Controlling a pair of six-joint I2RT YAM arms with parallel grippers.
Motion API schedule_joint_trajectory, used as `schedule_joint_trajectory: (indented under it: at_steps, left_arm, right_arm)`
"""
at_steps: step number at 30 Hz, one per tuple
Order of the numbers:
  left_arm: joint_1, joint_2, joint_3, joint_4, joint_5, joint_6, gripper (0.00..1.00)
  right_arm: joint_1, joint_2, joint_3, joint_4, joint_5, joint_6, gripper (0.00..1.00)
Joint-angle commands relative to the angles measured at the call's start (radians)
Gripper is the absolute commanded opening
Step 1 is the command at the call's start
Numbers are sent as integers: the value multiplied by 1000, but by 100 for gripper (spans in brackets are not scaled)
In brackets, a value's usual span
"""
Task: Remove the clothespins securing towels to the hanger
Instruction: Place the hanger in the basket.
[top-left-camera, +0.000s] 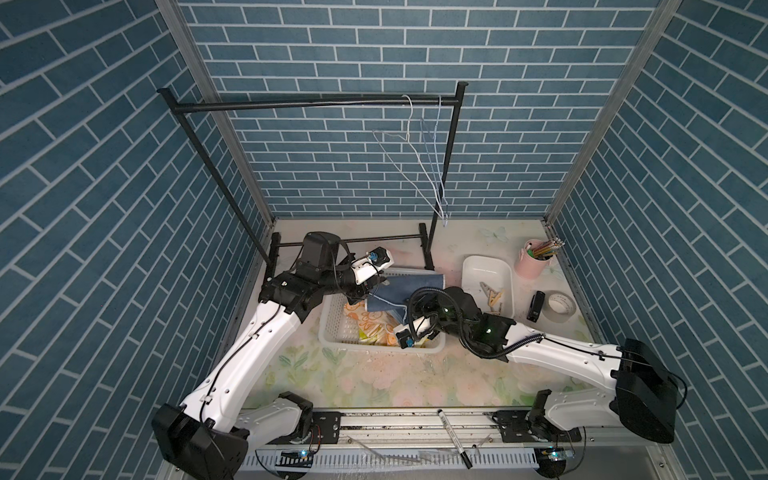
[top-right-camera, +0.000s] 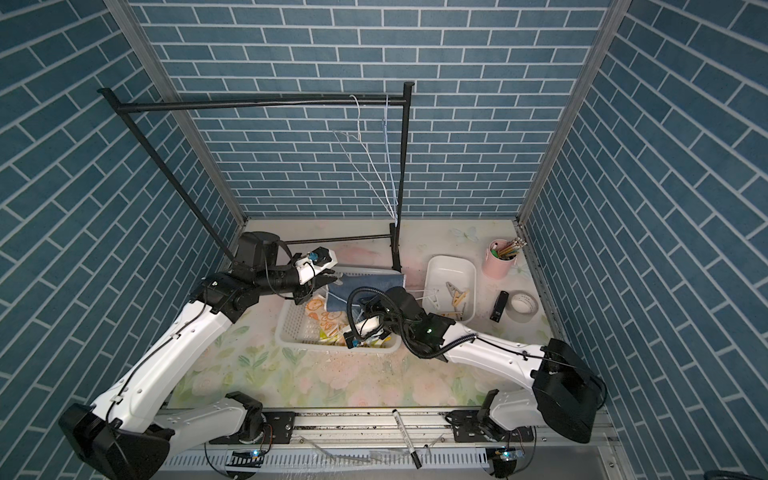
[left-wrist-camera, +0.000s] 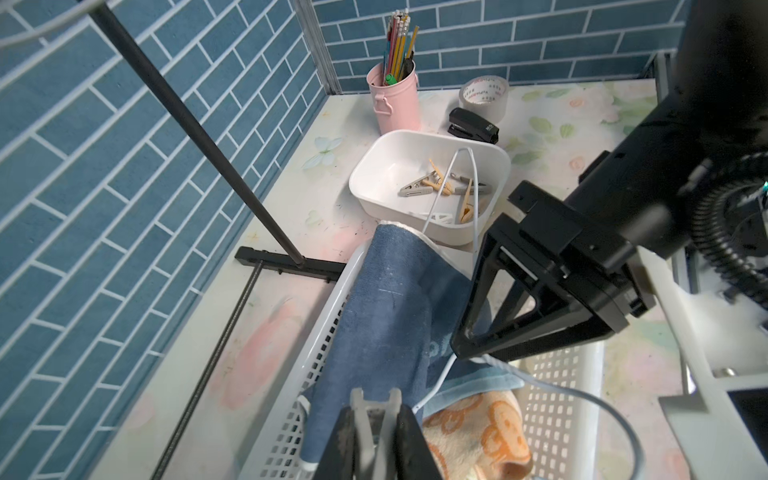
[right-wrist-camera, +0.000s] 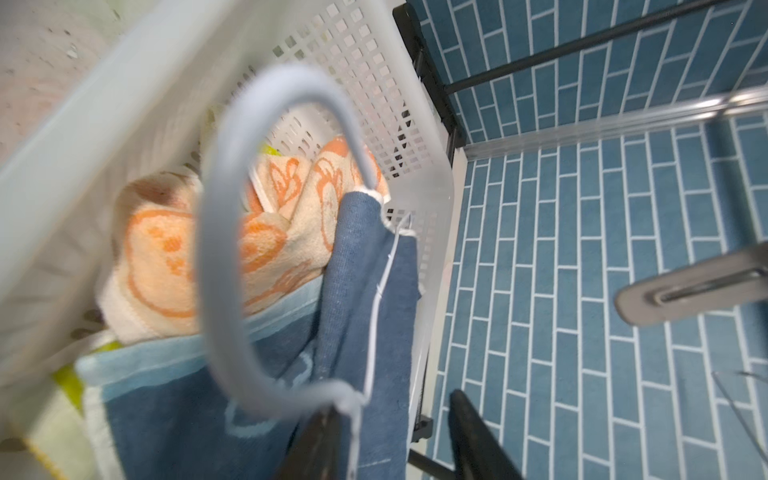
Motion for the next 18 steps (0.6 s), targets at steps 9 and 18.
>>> schedule_joint_trajectory:
  at_steps: [9, 18]
  left_arm:
    - [12, -8, -191, 509, 113, -551, 14]
    - [11, 21, -271, 716, 139, -890, 7]
  right_arm:
    - [-6, -272, -44, -291, 150, 272, 61]
    - [-35, -236, 11, 83, 53, 611, 64]
